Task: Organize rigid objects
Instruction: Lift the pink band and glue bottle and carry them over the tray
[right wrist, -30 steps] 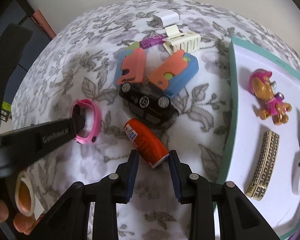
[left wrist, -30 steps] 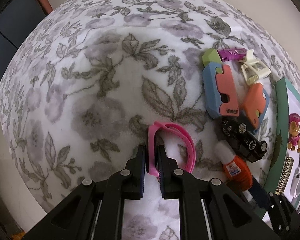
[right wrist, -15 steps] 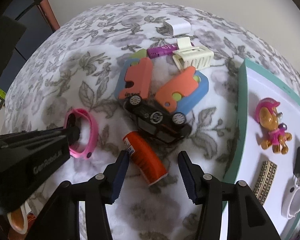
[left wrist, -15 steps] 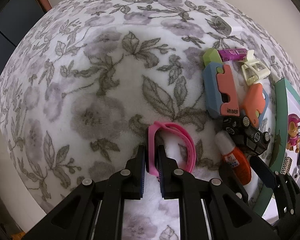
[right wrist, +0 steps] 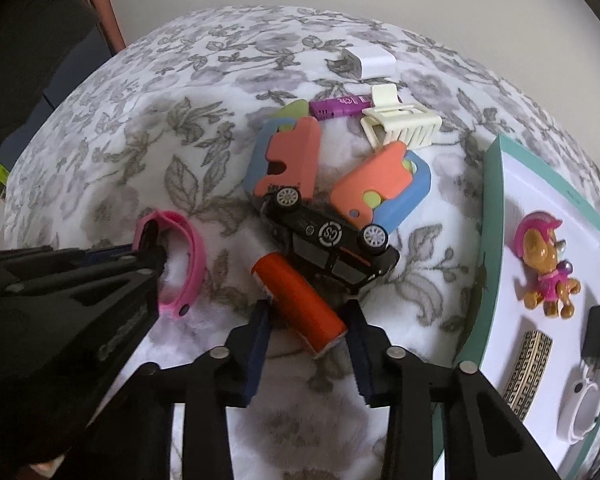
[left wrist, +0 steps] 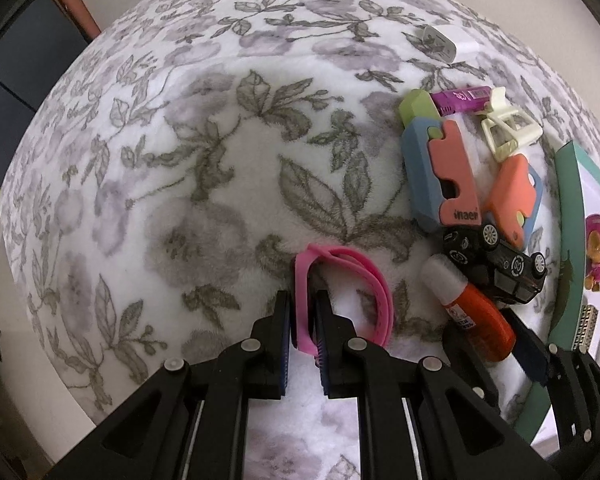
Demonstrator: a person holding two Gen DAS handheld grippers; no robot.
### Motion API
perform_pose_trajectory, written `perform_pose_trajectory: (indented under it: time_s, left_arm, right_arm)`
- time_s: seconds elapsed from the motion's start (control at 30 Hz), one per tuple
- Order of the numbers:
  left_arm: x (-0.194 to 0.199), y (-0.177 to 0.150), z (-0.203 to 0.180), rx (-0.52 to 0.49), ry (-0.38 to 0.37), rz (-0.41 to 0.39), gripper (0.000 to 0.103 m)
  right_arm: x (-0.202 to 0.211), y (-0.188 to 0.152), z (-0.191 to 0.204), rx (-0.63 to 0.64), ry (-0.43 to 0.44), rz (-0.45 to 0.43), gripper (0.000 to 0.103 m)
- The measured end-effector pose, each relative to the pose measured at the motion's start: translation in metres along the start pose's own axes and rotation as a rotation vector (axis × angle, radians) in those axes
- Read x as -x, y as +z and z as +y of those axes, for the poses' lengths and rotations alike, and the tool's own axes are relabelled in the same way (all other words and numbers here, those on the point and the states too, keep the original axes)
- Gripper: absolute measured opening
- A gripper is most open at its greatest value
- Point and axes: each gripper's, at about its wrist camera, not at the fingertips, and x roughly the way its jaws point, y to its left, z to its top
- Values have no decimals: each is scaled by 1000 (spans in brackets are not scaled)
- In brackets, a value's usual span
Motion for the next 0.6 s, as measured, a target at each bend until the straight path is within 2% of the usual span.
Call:
perform_pose_trajectory:
  time_s: [0.27, 0.4, 0.6]
  left_arm:
    - [1, -2, -7, -11, 11, -15, 12]
    - [3, -7, -3, -3, -3, -16, 12]
    - [14, -15, 7, 38, -83, -21, 12]
  right_arm:
    - [12, -21, -18, -106, 71, 19, 30]
    - [20, -28, -22, -107, 42, 34, 30]
    - [47, -32, -27, -73, 5, -4, 27]
